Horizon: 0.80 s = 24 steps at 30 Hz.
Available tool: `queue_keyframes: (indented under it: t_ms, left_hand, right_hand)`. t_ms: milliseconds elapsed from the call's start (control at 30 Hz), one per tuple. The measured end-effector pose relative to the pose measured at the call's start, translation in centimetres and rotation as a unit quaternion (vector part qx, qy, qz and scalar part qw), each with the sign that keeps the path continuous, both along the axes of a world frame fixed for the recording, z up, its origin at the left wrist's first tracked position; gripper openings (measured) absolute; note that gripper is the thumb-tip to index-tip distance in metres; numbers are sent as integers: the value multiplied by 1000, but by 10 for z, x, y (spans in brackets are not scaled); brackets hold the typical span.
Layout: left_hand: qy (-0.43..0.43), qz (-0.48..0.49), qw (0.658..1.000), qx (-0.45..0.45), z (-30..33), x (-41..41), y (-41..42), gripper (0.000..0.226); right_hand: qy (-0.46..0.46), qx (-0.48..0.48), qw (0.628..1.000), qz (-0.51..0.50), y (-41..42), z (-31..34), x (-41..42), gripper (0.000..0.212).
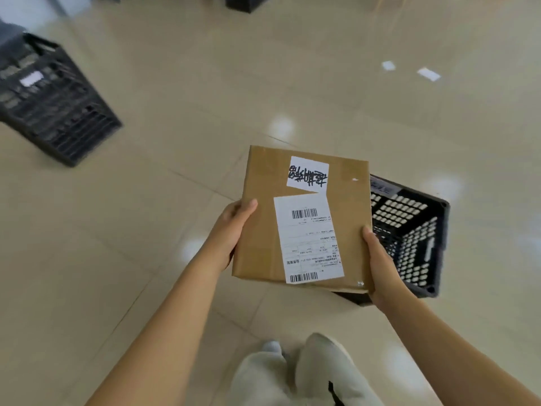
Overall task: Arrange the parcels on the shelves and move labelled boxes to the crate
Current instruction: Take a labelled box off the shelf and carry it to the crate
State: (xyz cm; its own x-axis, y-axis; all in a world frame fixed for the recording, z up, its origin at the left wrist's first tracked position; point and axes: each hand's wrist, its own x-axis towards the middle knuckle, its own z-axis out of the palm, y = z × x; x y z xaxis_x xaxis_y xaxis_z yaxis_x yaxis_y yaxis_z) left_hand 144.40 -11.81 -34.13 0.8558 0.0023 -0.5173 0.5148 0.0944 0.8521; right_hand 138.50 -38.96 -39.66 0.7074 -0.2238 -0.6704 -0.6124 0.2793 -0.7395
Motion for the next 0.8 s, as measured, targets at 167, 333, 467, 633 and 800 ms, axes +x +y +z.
queue_keyframes:
  t_ms: [167,333,467,633,800]
  left_hand:
    - [21,-71,997,37,-40,68,-62,41]
    - [49,-56,992,100,-89,132,-120,38]
    - [81,-45,987,130,-130,191,-160,36]
    - [104,-95,968,209,-196,237,-198,39]
    - [168,-174,932,271,-265,245,-205,36]
  right_hand:
    - [19,3,999,-46,-51,-35,29,63]
    - [67,33,995,-61,-96,-84,82,48]
    - [106,78,990,-49,-133,-120,133,46]
    - [161,44,985,-32,-170,-178,178,41]
    - [223,47,974,-6,-179,-233,185,42]
